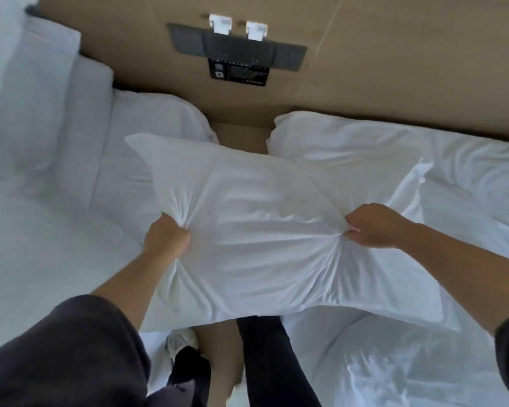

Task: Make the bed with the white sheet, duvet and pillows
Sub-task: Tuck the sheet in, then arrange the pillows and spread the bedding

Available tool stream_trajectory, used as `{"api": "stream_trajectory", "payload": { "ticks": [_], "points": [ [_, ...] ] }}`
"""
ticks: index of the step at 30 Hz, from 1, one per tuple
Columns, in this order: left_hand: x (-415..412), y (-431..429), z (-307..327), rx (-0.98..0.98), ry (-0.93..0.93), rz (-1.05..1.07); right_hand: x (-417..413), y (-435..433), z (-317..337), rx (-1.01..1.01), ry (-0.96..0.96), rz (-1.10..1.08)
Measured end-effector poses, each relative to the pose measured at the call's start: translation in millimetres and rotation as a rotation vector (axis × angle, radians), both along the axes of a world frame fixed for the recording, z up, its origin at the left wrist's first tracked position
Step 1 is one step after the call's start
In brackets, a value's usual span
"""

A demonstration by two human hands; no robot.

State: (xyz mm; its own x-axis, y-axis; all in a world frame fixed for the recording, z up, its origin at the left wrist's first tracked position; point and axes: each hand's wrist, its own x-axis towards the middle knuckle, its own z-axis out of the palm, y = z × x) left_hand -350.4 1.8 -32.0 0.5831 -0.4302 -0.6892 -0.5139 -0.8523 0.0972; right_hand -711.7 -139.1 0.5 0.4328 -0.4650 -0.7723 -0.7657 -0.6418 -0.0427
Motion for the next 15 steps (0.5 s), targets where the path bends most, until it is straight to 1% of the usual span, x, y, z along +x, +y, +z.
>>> {"api": "stream_trajectory", "payload": {
  "ticks": [3,7,12,15],
  "points": [
    [42,65,30,-0.062,0.026,0.083,49,44,28,-0.009,-0.018,0.093],
    [106,173,66,-0.123,0.046,0.17,130,109,62,-0.067,-0.042,0.25],
    [193,321,94,-0.183,-0.03,0.329,264,192,96,-0.082,-0.074,0.505],
    [246,397,106,-0.185,-0.11,0.446,356,237,113,-0.085,-0.153,0.628]
  ]
}}
